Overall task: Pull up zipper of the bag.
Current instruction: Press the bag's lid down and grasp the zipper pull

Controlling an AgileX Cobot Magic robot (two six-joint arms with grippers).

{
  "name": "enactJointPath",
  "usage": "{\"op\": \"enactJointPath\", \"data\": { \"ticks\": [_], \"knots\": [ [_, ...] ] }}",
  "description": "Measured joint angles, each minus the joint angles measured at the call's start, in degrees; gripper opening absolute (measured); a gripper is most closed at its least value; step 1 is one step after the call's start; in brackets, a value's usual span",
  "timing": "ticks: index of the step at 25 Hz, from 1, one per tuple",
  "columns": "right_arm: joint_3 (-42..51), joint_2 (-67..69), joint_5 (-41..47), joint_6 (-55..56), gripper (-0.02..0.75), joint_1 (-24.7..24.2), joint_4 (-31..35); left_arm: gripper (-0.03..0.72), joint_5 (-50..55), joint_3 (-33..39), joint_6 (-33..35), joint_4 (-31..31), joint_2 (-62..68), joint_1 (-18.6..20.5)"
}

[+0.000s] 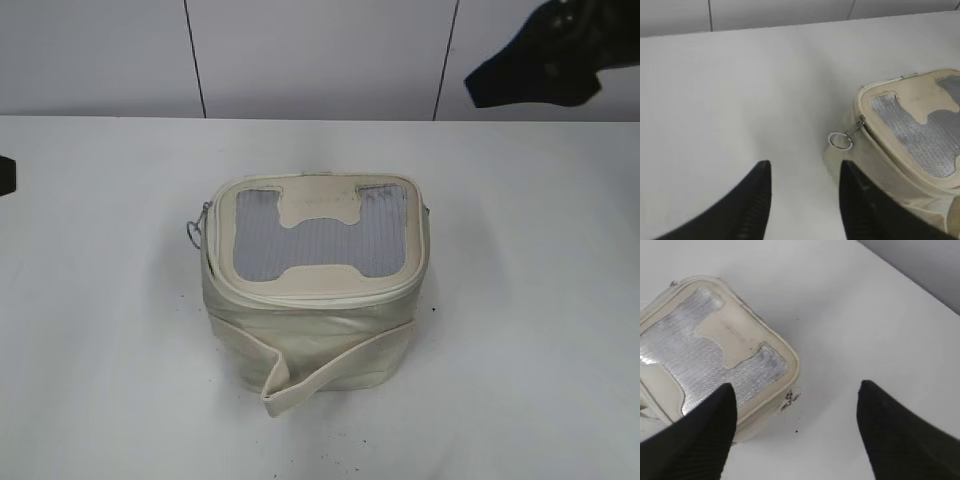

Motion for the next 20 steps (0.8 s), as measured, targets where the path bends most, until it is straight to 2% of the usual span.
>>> {"op": "enactJointPath", "data": {
  "ticks": [4, 7, 12, 20],
  "knots": [
    [-11.8, 11.6, 9.6, -9.7, 0.582, 0.0, 4.3, 0.375, 2.6, -1.8, 7.1, -8.8, 7.7, 0.0],
    [-22.1, 20.0, 16.8, -14.3, 0.582, 0.1, 7.0, 0.380, 5.3, -4.1, 12.0, -11.8, 13.8, 0.0],
    [-36.8, 33.6, 26.9, -16.8, 0.524, 2.9, 8.4, 0.382, 6.7, -8.7, 14.2, -12.8, 22.5, 0.0],
    [-51.5, 48.9, 28.2, -16.8, 0.511, 10.7, 8.6, 0.384, 8.2, -17.8, 15.1, -12.4, 30.9, 0.0]
  ]
}}
